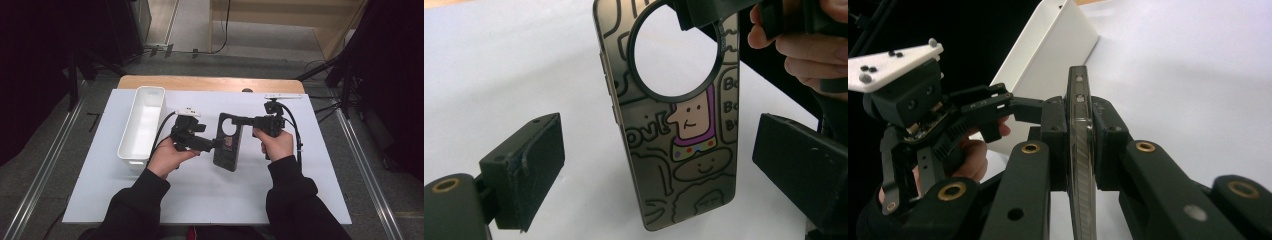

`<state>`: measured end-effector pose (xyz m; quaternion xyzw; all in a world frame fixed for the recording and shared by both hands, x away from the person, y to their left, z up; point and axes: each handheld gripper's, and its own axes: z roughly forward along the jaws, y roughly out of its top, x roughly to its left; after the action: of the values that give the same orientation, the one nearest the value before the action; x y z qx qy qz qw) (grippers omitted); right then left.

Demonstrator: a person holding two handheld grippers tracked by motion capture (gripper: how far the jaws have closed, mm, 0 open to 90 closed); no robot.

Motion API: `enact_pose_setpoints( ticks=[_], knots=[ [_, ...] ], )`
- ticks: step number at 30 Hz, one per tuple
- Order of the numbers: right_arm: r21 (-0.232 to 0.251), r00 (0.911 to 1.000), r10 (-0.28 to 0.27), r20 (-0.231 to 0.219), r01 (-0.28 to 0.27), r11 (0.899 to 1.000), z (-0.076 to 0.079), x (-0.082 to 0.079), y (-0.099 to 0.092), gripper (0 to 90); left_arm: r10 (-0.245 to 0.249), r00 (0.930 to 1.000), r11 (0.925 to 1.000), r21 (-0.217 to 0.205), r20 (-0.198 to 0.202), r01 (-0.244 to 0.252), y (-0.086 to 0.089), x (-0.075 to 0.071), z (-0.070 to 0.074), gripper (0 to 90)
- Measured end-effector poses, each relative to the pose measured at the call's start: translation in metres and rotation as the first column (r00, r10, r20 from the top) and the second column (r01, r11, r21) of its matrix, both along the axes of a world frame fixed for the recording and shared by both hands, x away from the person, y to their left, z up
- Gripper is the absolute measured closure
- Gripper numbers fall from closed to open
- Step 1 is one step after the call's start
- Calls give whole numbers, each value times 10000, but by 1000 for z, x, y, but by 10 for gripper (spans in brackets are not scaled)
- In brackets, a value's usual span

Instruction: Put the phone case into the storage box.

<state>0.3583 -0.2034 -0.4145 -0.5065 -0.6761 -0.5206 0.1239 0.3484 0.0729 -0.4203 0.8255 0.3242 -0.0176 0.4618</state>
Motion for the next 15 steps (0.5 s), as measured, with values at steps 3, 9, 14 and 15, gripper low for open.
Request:
enact_pose_setpoints(
  ticks=[3,9,14,15],
  knots=[
    [-41,9998,210,-51,-210,9998,-2,-1,4,772,80,9999,9999,-101,-80,-80,2,1,3,60],
    [102,9984,570,-11,-570,9983,-6,-1,9,771,-188,9996,9996,-207,-216,184,4,2,5,60],
    [53,9975,711,-23,-711,9975,-5,-3,12,771,-138,9998,9998,-175,-157,136,4,4,8,61],
    [51,9972,750,10,-750,9972,-5,-3,13,771,-100,9998,9998,-180,-180,97,4,5,7,60]
  ],
)
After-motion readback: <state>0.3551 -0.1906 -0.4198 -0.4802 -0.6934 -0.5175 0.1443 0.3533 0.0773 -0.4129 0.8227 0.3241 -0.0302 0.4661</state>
